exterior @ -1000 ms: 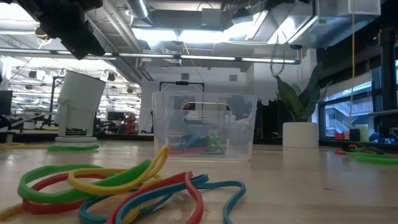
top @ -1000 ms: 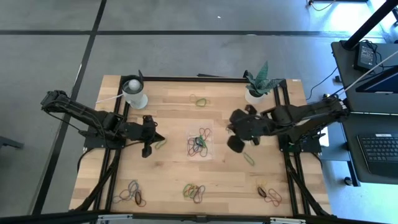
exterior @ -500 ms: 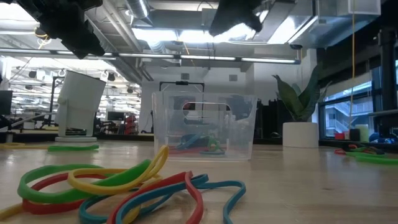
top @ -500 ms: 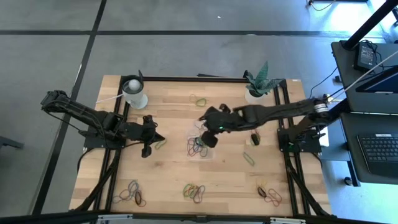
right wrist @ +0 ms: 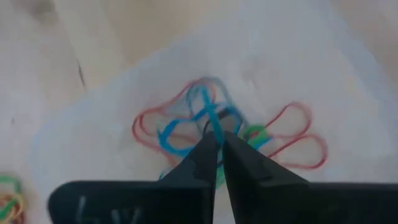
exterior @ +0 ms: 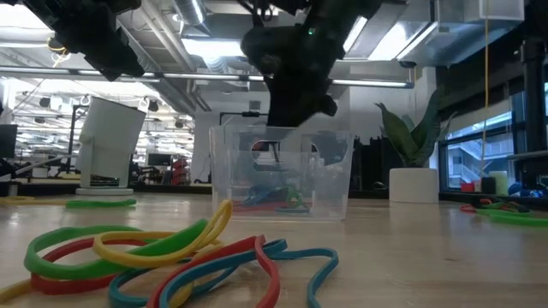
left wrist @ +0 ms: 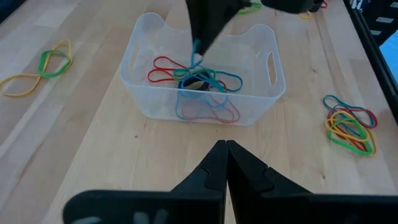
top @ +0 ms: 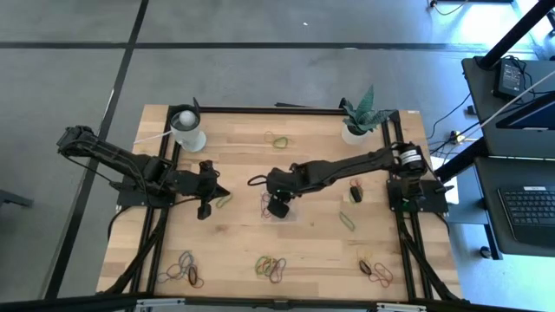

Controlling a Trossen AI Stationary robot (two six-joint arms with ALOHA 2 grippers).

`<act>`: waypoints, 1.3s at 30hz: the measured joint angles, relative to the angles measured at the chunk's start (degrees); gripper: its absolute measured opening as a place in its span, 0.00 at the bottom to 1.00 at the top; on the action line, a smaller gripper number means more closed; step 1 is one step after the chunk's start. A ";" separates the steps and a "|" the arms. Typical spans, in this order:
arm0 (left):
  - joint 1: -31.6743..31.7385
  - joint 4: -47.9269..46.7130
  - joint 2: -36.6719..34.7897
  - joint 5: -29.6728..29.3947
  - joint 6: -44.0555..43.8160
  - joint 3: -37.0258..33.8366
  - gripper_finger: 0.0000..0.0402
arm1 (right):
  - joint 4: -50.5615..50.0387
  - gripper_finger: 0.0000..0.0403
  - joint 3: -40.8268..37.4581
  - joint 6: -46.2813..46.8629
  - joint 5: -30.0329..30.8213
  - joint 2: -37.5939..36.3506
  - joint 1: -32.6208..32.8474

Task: Pick and place rubber bands into bin
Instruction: Put the blue rubber band into the transparent bin

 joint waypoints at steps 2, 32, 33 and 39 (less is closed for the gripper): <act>-0.02 0.00 0.00 0.00 0.00 0.00 0.01 | -0.93 0.10 0.00 0.05 -0.46 0.15 -0.04; -0.01 -0.25 0.00 0.00 -0.02 -0.02 0.01 | -11.53 0.42 -1.86 1.53 0.64 -13.17 -2.69; 0.00 -0.37 0.00 -0.01 -0.02 -0.02 0.01 | -11.02 0.42 -2.93 1.52 0.67 -14.38 -2.57; 0.00 -0.26 0.00 -0.10 -0.01 -0.01 0.01 | -6.08 0.38 -15.96 4.23 0.65 -26.19 -2.54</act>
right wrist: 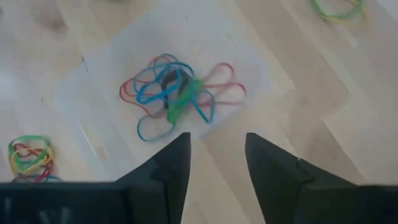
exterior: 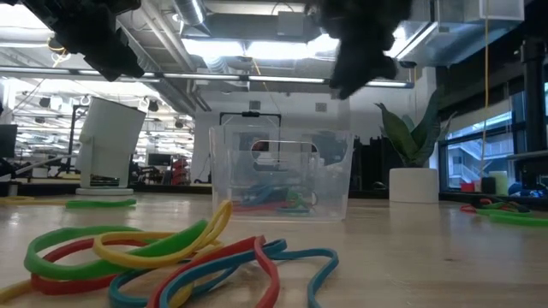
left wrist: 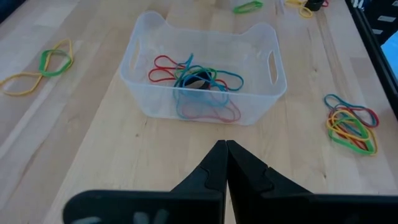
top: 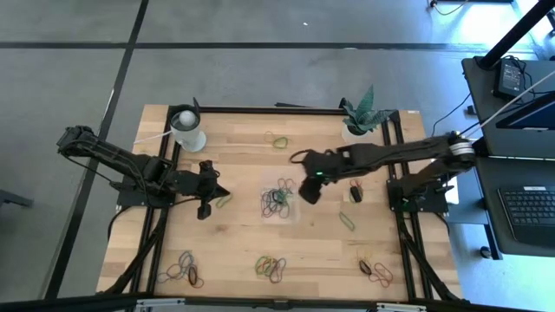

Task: Pick and place rubber bands into bin
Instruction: Put the blue rubber band into the transparent bin

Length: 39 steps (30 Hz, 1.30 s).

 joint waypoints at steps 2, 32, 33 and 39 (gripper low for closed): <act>0.00 -0.08 0.00 -0.25 0.01 -0.01 0.01 | 0.90 0.38 -4.60 1.28 0.01 -4.59 0.00; 0.09 6.92 4.34 -5.73 -7.66 0.27 0.01 | -0.98 0.37 -34.46 -1.51 -0.59 -52.35 -0.07; 0.09 6.88 5.28 -6.02 -7.34 0.93 0.01 | -1.23 0.37 -34.46 -1.08 -0.58 -52.27 -0.06; 0.09 1.77 12.61 -7.48 -2.10 9.59 0.01 | -1.29 0.37 -34.46 -1.60 -0.47 -51.93 -0.07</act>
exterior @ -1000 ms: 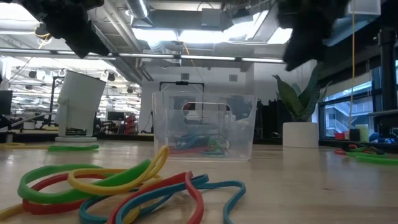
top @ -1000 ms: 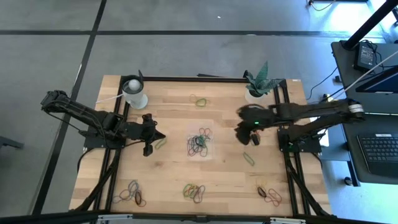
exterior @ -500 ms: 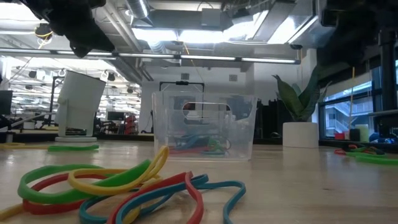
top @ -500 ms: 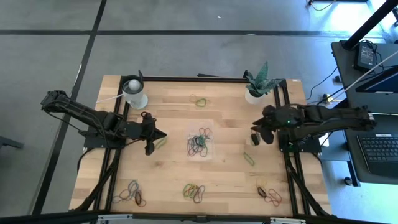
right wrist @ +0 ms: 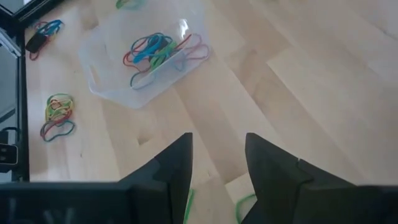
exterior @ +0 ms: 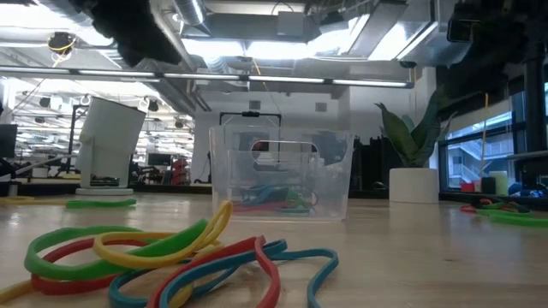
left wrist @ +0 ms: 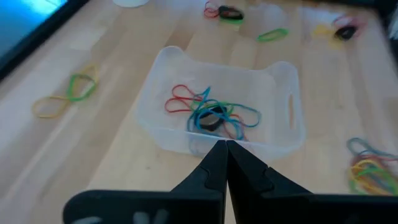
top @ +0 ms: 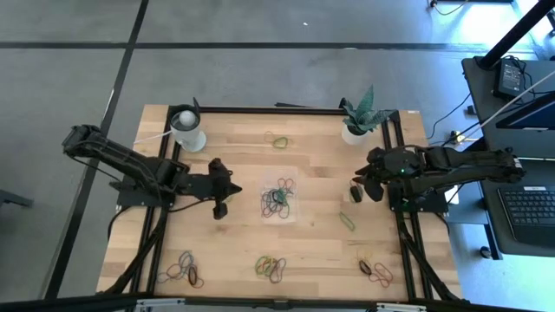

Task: Pick and place rubber bands into bin
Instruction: Put the blue rubber band into the transparent bin

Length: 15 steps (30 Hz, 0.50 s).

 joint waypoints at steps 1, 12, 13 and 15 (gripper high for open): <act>0.00 -1.74 1.31 -0.67 0.52 1.72 0.01 | 0.00 0.37 0.00 -1.16 0.09 0.02 0.00; 1.81 -9.93 9.11 -1.56 6.49 13.80 0.01 | -0.61 0.35 -0.02 -3.92 3.20 0.00 0.00; 1.96 -9.90 9.24 -1.56 6.62 14.20 0.01 | -0.60 0.34 -0.01 -4.17 3.19 0.01 0.00; 2.05 -10.01 9.25 -1.56 6.66 14.66 0.01 | -0.58 0.31 -0.01 -4.09 3.16 0.02 0.00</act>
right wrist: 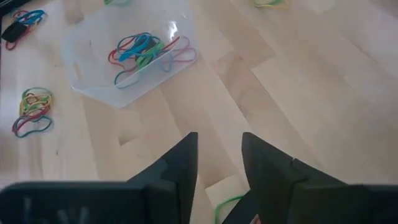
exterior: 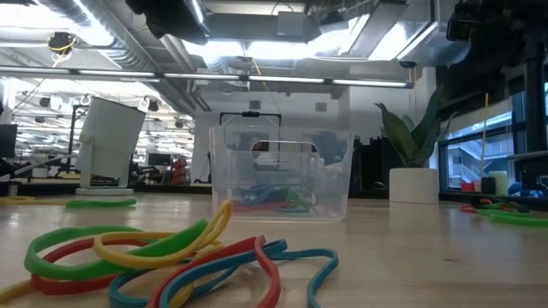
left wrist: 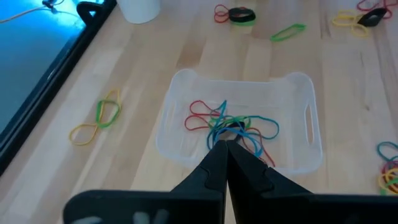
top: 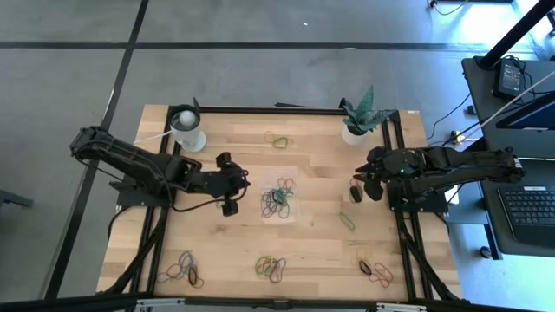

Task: Pick and place rubber bands into bin
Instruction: Put the blue rubber band into the transparent bin

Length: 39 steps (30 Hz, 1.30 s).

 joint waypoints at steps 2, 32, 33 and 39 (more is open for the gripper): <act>-0.02 0.01 0.00 0.02 0.00 0.36 0.01 | 0.01 0.27 0.01 0.23 0.00 0.00 0.00; -21.76 -19.05 12.42 28.37 -46.14 0.78 0.01 | 0.14 0.19 0.01 -0.02 -0.11 0.02 0.00; -22.83 -19.55 13.29 29.71 -47.45 0.78 0.01 | 0.14 0.19 0.00 -0.04 -0.11 0.02 0.00; -28.34 -19.39 18.00 35.18 -50.15 0.74 0.01 | 0.14 0.19 0.01 -0.11 1.83 0.02 0.00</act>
